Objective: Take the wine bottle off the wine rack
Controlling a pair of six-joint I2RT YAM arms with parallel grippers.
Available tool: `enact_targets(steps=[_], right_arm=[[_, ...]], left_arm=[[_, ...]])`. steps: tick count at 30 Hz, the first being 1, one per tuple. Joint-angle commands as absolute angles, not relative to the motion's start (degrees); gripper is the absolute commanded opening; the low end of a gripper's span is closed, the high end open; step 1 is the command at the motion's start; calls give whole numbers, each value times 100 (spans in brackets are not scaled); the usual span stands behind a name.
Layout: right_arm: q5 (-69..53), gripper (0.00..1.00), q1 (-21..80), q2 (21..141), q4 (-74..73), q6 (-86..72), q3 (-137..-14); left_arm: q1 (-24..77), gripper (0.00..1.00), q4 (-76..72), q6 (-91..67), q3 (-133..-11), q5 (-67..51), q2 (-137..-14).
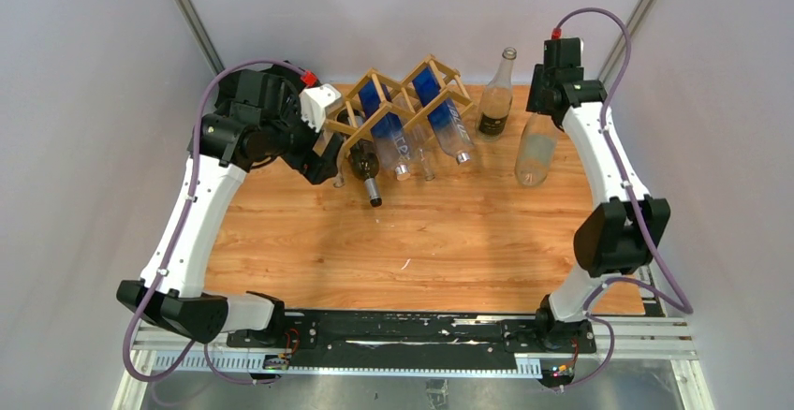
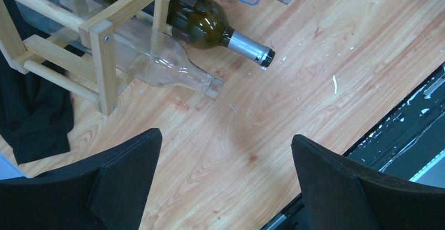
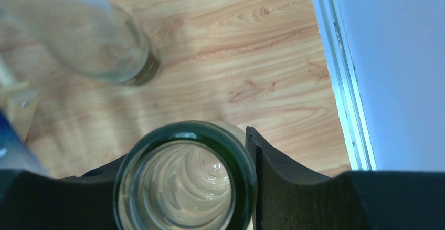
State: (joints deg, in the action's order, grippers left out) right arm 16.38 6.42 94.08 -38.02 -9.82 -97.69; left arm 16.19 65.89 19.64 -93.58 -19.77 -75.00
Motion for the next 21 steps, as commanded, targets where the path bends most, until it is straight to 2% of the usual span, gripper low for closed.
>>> enact_targets(steps=[1,21], right_arm=[[1958,0,382,9699,-2770,-1046,-10474],[1769,0,290,11008,-397,-647,-10572]], left_arm=[[1582,100,6719,2015,-9510,-2078,-7560],[1582,100,6759,2114,-9632,-2180,-7696]])
